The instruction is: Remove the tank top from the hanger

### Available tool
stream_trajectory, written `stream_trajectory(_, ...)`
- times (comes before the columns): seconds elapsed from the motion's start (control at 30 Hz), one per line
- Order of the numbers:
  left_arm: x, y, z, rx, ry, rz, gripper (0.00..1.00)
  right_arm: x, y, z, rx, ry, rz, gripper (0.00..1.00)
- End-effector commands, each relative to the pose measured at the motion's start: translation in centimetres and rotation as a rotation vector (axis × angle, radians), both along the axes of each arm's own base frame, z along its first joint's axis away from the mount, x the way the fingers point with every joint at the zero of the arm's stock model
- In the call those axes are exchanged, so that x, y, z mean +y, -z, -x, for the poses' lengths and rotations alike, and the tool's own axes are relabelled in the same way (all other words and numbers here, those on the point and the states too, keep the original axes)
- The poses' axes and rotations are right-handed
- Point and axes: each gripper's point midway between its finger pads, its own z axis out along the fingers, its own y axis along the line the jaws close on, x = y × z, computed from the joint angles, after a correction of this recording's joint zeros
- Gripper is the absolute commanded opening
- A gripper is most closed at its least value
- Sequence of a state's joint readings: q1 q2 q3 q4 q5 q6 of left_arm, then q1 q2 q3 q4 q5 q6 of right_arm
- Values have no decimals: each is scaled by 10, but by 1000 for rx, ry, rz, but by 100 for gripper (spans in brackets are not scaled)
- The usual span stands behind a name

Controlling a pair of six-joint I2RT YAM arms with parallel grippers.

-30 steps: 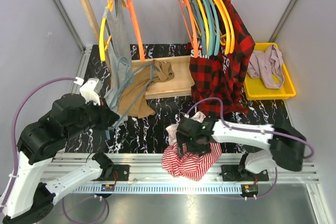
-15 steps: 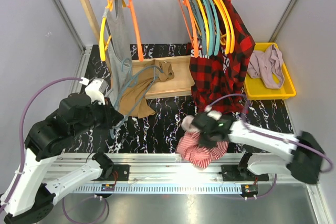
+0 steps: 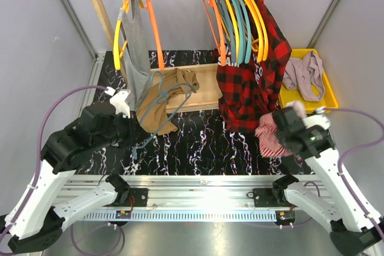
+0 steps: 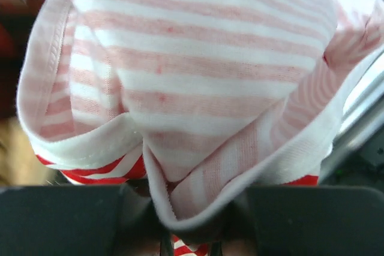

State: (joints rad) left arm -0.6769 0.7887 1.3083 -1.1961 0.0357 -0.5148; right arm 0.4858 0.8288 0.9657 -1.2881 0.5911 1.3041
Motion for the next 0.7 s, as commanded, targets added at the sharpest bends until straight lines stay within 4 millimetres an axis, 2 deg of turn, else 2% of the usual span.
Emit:
stream_trajectory(0.0,-19,-21,-6,-52,65,72,0,-41,-56,-52,-146,116,91,0)
stream_trajectory(0.03,-21,-20,-6,-48,77,72,0,-45,-66,-73,-194,112,63,0)
stream_trajectory(0.07,-21,-19,-5,-44,82,73,0,-75,-75,-80,-193,171,84,0)
stream_trajectory(0.1,-22,-19,-5,-43,85,77,0,-80,-77,-101,-204,165,46,0)
stream_trajectory(0.13,-24,-19,-3,-36,95,80,0,-90,-82,-111,-207,142,63,0)
stream_trajectory(0.17,-25,-16,-2,-29,101,81,0,-105,-102,-123,-258,169,61,0)
stream_trajectory(0.2,-25,-14,-2,-24,106,79,0,-111,-97,-141,-230,163,51,0)
stream_trajectory(0.23,-28,-14,-1,-19,120,86,0,-115,-104,-155,-245,141,59,0)
stream_trajectory(0.27,-29,-12,0,-13,130,84,0,-118,-127,-172,-297,120,51,0)
stream_trajectory(0.3,-30,-11,0,-16,132,86,0,-126,-115,-193,-262,119,34,0)
stream_trajectory(0.33,-32,-12,1,-16,148,92,0,-126,-117,-208,-269,87,29,0)
stream_trajectory(0.37,-33,-11,2,-16,158,94,0,-128,-137,-226,-322,57,16,0)
stream_trajectory(0.4,-34,-11,3,-16,167,94,0,-127,-118,-250,-285,17,-26,0)
stream_trajectory(0.43,-35,-10,5,-12,183,97,0,-129,-118,-264,-291,-9,-22,0)
stream_trajectory(0.47,-35,-11,5,-16,195,94,0,-131,-133,-279,-329,-30,-12,0)
stream_trajectory(0.5,-36,-10,7,-11,206,94,0,-132,-110,-295,-277,-61,-40,4)
stream_trajectory(0.53,-37,-10,9,-9,224,98,0,-135,-101,-298,-230,-69,-45,19)
stream_trajectory(0.57,-37,-11,11,-10,231,97,0,-138,-123,-304,-248,-80,-30,65)
stream_trajectory(0.6,-36,-11,13,-4,235,93,0,-139,-97,-295,-117,-71,-51,83)
stream_trajectory(0.63,-34,-11,15,-8,238,96,0,-137,-105,-290,-121,-85,-47,99)
stream_trajectory(0.67,-33,-11,17,-9,238,97,0,-135,-108,-282,-120,-91,-41,100)
